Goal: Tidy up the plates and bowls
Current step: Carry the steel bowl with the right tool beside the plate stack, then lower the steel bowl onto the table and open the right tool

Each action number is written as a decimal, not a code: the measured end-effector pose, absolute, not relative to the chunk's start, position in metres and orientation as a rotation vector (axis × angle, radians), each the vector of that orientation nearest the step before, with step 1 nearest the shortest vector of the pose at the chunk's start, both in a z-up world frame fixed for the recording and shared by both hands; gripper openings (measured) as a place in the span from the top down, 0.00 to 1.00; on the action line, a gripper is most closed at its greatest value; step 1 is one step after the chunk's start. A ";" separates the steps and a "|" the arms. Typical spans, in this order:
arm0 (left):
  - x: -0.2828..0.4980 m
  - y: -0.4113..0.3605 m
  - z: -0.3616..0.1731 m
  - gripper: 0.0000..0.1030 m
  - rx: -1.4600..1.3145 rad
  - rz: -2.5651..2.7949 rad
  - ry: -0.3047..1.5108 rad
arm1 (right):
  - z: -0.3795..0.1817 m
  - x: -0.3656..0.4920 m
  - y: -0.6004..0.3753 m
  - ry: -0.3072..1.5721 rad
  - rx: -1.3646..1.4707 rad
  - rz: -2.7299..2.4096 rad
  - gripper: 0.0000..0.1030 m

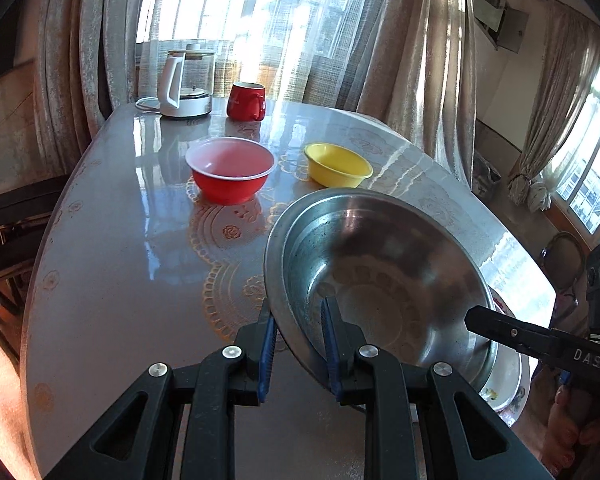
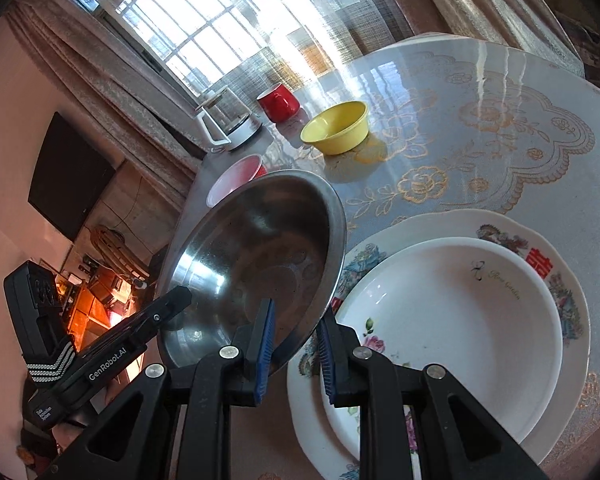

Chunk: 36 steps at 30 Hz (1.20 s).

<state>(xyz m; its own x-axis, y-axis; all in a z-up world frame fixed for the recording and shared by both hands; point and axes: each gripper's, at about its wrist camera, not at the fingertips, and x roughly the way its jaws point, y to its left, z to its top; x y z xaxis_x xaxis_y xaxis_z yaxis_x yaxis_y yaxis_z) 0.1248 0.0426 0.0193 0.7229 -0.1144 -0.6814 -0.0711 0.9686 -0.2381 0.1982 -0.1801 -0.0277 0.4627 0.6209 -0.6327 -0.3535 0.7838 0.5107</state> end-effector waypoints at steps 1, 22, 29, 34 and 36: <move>0.121 0.045 0.018 0.78 -0.257 -0.015 0.768 | -0.028 0.197 -0.176 0.911 0.321 0.619 0.80; 0.078 0.078 -0.012 0.76 -0.301 0.089 0.821 | -0.049 0.181 -0.117 1.023 0.181 0.677 0.79; 0.076 0.071 -0.018 0.76 -0.265 0.090 0.827 | -0.057 0.181 -0.118 1.052 0.164 0.656 0.78; 0.077 0.074 -0.019 0.76 -0.273 0.099 0.834 | -0.056 0.177 -0.117 1.040 0.147 0.654 0.75; 0.078 0.074 -0.019 0.76 -0.273 0.104 0.837 | -0.055 0.176 -0.116 1.033 0.134 0.655 0.74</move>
